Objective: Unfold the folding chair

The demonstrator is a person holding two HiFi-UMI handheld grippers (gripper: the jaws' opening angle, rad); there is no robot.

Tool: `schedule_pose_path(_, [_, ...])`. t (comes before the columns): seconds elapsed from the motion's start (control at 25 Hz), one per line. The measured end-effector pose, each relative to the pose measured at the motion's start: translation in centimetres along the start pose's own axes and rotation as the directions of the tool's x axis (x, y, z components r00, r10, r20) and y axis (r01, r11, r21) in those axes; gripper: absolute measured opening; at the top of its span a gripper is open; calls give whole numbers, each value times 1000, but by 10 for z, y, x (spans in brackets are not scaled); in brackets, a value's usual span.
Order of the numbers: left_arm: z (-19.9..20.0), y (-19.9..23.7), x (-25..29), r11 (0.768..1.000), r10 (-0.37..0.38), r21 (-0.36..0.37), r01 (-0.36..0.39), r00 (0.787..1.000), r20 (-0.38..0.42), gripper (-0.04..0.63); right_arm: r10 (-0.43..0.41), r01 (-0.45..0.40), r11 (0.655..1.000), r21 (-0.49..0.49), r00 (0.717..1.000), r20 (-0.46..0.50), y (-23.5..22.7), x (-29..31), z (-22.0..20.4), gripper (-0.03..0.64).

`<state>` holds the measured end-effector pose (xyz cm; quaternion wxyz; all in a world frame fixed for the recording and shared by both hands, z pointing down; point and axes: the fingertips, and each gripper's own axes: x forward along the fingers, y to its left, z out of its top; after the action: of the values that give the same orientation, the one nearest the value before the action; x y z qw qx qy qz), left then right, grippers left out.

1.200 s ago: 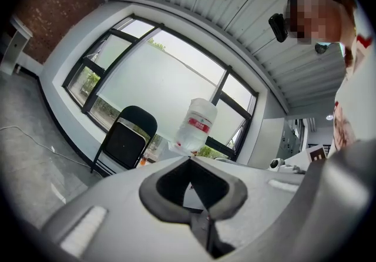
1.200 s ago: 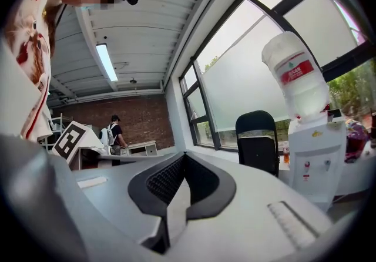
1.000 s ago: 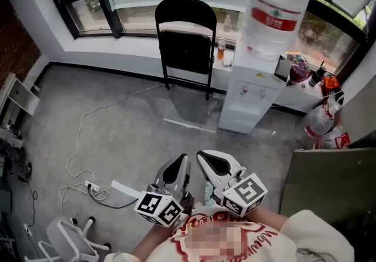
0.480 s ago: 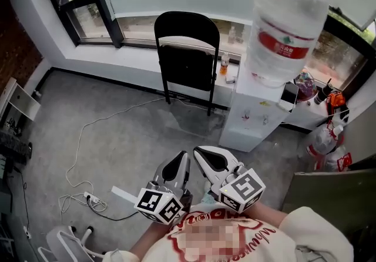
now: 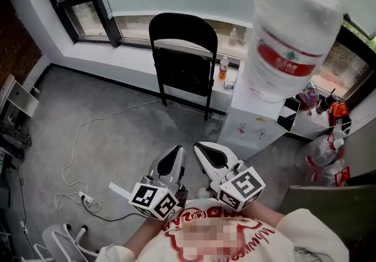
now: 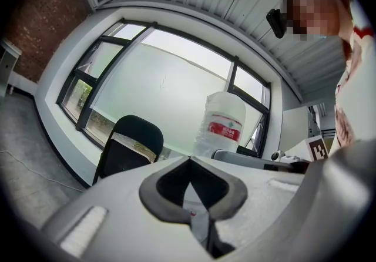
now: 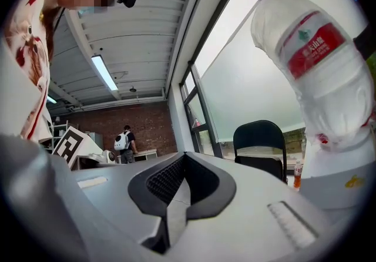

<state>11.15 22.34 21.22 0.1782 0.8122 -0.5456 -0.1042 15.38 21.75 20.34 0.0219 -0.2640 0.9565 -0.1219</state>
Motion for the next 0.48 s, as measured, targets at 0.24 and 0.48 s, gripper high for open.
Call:
schedule_pose_path(0.24, [-11, 3, 13, 999, 30, 16, -29, 999, -20, 0, 22, -21, 999, 43, 1000, -22, -18, 8, -9, 23])
schedule_pose_path(0.48, [-11, 23, 19, 997, 75, -7, -76, 997, -26, 0, 59, -56, 996, 67, 997, -40, -23, 25, -16, 23])
